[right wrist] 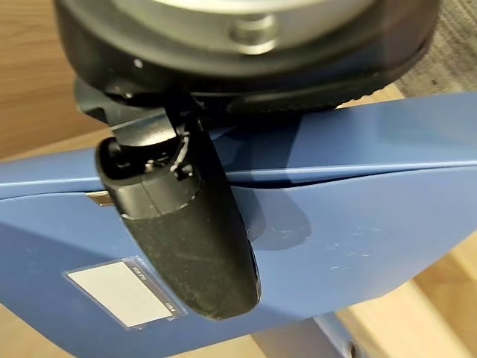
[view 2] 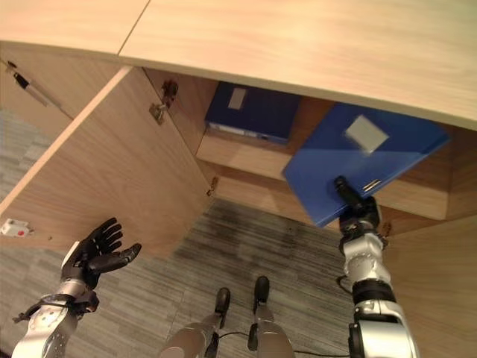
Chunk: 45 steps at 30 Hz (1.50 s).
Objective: Put the empty folder in the office cabinet
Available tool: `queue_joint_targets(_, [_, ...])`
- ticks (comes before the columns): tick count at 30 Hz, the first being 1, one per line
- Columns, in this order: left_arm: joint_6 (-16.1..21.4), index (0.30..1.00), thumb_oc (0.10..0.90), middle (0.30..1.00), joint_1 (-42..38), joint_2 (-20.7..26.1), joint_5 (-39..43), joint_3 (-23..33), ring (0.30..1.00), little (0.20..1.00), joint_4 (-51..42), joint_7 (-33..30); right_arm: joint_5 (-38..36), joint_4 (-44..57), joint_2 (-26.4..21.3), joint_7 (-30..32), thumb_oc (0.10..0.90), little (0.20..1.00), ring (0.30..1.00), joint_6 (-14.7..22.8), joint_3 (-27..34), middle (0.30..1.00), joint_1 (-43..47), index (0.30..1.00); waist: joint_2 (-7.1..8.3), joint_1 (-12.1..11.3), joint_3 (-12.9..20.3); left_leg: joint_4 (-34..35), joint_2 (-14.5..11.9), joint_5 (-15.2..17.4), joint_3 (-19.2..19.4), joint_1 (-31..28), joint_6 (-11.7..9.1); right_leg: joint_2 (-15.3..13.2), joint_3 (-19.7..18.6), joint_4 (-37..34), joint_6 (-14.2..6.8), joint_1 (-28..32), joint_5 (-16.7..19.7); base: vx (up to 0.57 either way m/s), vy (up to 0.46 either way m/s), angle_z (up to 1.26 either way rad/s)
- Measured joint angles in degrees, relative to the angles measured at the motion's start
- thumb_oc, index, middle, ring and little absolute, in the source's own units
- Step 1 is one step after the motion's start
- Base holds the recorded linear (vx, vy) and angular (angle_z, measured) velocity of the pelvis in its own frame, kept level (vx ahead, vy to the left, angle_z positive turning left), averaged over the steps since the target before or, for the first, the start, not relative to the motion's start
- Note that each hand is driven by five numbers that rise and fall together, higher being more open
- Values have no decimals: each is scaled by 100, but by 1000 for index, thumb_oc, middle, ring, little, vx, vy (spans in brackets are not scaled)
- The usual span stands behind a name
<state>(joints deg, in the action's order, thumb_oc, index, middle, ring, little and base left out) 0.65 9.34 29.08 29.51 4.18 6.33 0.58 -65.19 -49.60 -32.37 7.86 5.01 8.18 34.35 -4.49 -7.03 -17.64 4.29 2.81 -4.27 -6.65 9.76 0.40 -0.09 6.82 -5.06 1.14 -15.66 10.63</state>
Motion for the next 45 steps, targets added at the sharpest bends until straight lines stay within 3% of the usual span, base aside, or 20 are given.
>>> queue_joint_targets(4, [199,900,800,900,-220,2,182,-155,900,900,-241,-21,-492,-265,-378,263,400,300,300,662,394,300,1051,300,-160,-107,-227,5,7,-4,8,120,-4,-9,-4,3,20,-129,20,7,-6,-2])
queue_joint_targets(9, [228,900,800,900,-439,5,183,-315,900,900,-221,-35,-1033,261,-154,552,400,300,300,1285,714,300,1550,300,-395,-113,-332,18,28,-4,21,116,-4,-36,-17,1,3,-133,6,41,20,0])
queue_joint_targets(10, [228,900,800,900,-553,4,189,-364,900,900,-169,-42,-1267,525,23,658,400,300,300,1572,828,300,1589,300,-512,-113,-333,18,39,-5,26,114,-4,-49,-19,3,5,-132,7,0,0,0])
queue_joint_targets(12, [297,900,800,900,-601,37,225,-381,900,900,-176,-82,-1308,443,4,738,400,300,300,1673,822,300,1604,300,-559,-133,-331,18,45,-6,20,116,-5,-54,-14,4,10,-130,10,0,0,0])
queue_joint_targets(22, [329,900,800,900,-541,152,295,-422,900,900,-179,-243,-1307,-311,-535,1210,400,300,300,1719,833,300,1878,300,-607,-103,-329,18,63,-9,29,114,-5,-75,-22,3,10,-136,16,0,0,0])
queue_joint_targets(33, [340,900,800,900,-472,219,361,-429,900,900,-213,-248,-1303,-535,-910,1503,400,300,300,1654,606,300,2455,300,-1065,-120,-333,18,73,-14,147,151,-11,-80,-98,5,20,-203,49,-3,6,-3])
queue_joint_targets(36, [350,900,800,900,-359,353,400,-428,900,900,-231,-251,-1272,-744,-1228,1582,400,300,300,1571,375,300,2740,300,-1235,-131,-334,18,92,-16,157,171,-8,-96,-104,7,15,-227,57,-45,39,-1])
queue_joint_targets(39, [399,900,800,900,-250,480,402,-426,900,900,-198,-262,-1270,-744,-1302,1589,400,300,300,1572,213,300,3094,300,-1267,-188,-334,5,113,-40,305,340,4,-103,-197,16,8,-447,119,-211,13,-21])
queue_joint_targets(41, [490,900,800,900,-396,495,467,-428,900,900,-28,-276,-1238,-776,-1358,1590,400,300,300,1634,-32,300,3599,300,-1170,-255,-401,-847,259,45,535,1114,-93,-228,-243,929,4,-1255,-182,-101,-9,-17])
queue_joint_targets(42, [436,900,800,900,-581,425,521,-490,900,900,175,-283,-1207,-776,-1408,1580,400,300,300,1622,-59,300,3767,300,-1211,-251,-439,-1335,333,167,572,1425,-91,-309,-262,1350,51,-1530,-341,-44,7,3])
queue_joint_targets(45, [462,900,800,900,-618,398,618,-496,900,900,467,-374,-1215,-929,-1306,1638,400,300,300,1507,-52,300,3708,300,-1196,-256,-489,-2372,367,614,542,1773,-38,-398,-272,2438,88,-1887,-853,3,22,7])
